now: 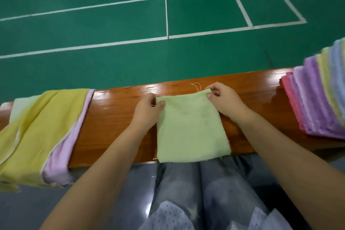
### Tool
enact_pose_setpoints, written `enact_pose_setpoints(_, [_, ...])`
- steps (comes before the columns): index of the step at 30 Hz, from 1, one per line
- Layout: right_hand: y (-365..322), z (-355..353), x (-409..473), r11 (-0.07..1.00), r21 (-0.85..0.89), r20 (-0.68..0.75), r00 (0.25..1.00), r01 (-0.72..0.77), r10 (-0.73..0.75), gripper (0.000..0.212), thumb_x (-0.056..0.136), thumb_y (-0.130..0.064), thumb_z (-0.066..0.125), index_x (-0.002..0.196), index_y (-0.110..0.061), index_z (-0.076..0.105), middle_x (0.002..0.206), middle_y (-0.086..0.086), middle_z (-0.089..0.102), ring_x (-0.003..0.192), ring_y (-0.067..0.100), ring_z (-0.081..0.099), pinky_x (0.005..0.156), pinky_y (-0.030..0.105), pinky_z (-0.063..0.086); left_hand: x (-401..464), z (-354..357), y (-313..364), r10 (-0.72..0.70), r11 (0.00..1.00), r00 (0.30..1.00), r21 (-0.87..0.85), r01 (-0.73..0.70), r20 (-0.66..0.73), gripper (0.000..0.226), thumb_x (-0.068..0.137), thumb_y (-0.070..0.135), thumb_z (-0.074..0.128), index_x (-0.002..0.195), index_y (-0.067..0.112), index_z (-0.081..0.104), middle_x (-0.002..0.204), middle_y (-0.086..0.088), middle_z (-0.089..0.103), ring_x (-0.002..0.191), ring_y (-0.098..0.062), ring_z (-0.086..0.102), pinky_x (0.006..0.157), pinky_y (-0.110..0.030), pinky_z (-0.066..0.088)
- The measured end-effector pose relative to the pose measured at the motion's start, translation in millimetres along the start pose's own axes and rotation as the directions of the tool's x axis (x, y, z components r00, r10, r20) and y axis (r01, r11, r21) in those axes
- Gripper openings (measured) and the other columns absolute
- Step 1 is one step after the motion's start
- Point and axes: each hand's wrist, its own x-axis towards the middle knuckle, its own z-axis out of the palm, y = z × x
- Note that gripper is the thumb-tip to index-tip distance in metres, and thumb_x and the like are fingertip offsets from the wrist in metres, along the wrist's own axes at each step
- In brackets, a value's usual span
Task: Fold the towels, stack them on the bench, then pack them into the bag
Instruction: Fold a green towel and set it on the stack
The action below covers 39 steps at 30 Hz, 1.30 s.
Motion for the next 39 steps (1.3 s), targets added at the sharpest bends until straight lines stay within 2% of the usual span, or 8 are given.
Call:
enact_pose_setpoints(3, [-0.4,4.1,3.5,0.998,-0.062,-0.023,1.0,-0.006,0.005,0.024,0.097,-0.02,0.049,0.121,-0.018,0.055,0.113,-0.005,0.057,0.1,0.01,0.05,0.082,0.026,0.044,5.4,6.2,-1.9,-0.042,0.999,0.999,-0.007,0.042,-0.022,0.013,0.093,0.025,0.059,0.085,0.016,0.054,0.086,-0.002,0.06,0.08,-0.02,0.055,0.067,-0.032,0.043])
enact_pose_setpoints(9, [-0.6,-2.4,-22.5,0.998,-0.016,-0.101,0.993,-0.061,0.059,0.041,0.095,-0.022,0.054,0.135,-0.018,0.044,0.136,0.002,0.049,0.121,0.017,0.049,0.09,0.027,0.042,-17.7,-8.6,-5.3,-0.311,0.898,0.94,-0.368,0.242,-0.141,0.028,0.094,0.023,0.058,0.121,0.016,0.052,0.111,0.002,0.058,0.102,-0.018,0.059,0.089,-0.034,0.053])
enact_pose_setpoints(16, [20.4,12.1,-91.9,0.983,0.022,-0.066,0.981,-0.18,0.181,0.05,0.088,-0.025,0.065,0.133,-0.015,0.044,0.132,0.005,0.048,0.106,0.016,0.051,0.083,0.032,0.05,-90.1,-11.3,-14.3,-0.391,0.859,0.914,-0.315,0.403,0.104,0.057,0.092,0.028,0.063,0.14,0.007,0.04,0.129,-0.008,0.054,0.109,-0.023,0.057,0.081,-0.037,0.057])
enact_pose_setpoints(22, [17.1,9.8,-108.2,0.976,0.015,-0.029,0.976,-0.216,0.216,0.061,0.085,-0.019,0.068,0.137,-0.01,0.039,0.128,0.01,0.052,0.102,0.019,0.052,0.078,0.033,0.049,-102.7,-9.0,0.5,-0.334,0.915,0.925,-0.173,0.365,0.184,0.022,0.091,0.024,0.064,0.106,0.01,0.058,0.106,-0.01,0.065,0.098,-0.031,0.064,0.085,-0.046,0.056])
enact_pose_setpoints(28, [8.1,0.2,-119.6,0.753,0.469,0.241,0.887,-0.462,0.395,0.036,0.085,-0.016,0.071,0.114,-0.001,0.057,0.096,0.008,0.067,0.086,0.022,0.065,0.066,0.033,0.054,-105.2,-14.6,-4.7,-0.343,0.67,0.791,-0.459,0.584,0.506,0.043,0.086,0.043,0.065,0.113,0.01,0.062,0.113,-0.013,0.069,0.108,-0.032,0.063,0.091,-0.047,0.052])
enact_pose_setpoints(30, [0.2,-1.2,-118.7,0.759,0.446,0.249,0.88,-0.474,0.403,0.025,0.087,-0.022,0.068,0.102,-0.004,0.06,0.092,0.006,0.066,0.081,0.019,0.063,0.062,0.031,0.052,-102.7,-15.3,1.5,-0.355,0.651,0.779,-0.46,0.603,0.517,0.045,0.086,0.047,0.064,0.112,0.011,0.061,0.11,-0.011,0.07,0.102,-0.029,0.065,0.076,-0.042,0.055])
enact_pose_setpoints(34, [-10.1,-6.3,-116.2,0.834,0.316,0.205,0.891,-0.453,0.406,0.025,0.093,-0.02,0.059,0.112,-0.005,0.058,0.089,0.001,0.06,0.076,0.014,0.056,0.055,0.027,0.042,-99.9,-15.2,10.8,-0.354,0.719,0.831,-0.443,0.535,0.429,0.039,0.086,0.034,0.069,0.117,0.012,0.061,0.106,-0.009,0.071,0.1,-0.029,0.066,0.086,-0.046,0.054])
enact_pose_setpoints(39, [-15.7,-31.6,-120.8,0.95,0.193,0.086,0.968,-0.247,0.235,0.027,0.092,-0.021,0.054,0.118,-0.015,0.051,0.103,0.001,0.057,0.089,0.016,0.055,0.062,0.028,0.042,-113.6,-14.0,19.4,-0.269,0.704,0.884,-0.548,0.451,0.382,0.025,0.091,0.019,0.063,0.114,0.01,0.061,0.104,-0.009,0.071,0.097,-0.027,0.067,0.073,-0.039,0.055])
